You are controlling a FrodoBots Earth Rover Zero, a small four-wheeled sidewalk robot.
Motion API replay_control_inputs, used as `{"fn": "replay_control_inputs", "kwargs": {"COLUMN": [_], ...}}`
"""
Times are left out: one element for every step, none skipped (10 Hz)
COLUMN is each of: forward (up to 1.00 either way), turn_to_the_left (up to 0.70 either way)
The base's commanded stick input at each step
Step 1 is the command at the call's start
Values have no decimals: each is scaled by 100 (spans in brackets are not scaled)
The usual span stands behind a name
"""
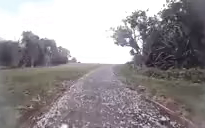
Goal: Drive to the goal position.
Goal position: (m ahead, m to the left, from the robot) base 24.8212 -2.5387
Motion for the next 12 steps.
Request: {"fn": "replay_control_inputs", "kwargs": {"forward": [100,100,100,100,100,100,100,100,100,100,100,100], "turn_to_the_left": [0,0,0,0,0,0,0,0,0,0,-17,-33]}}
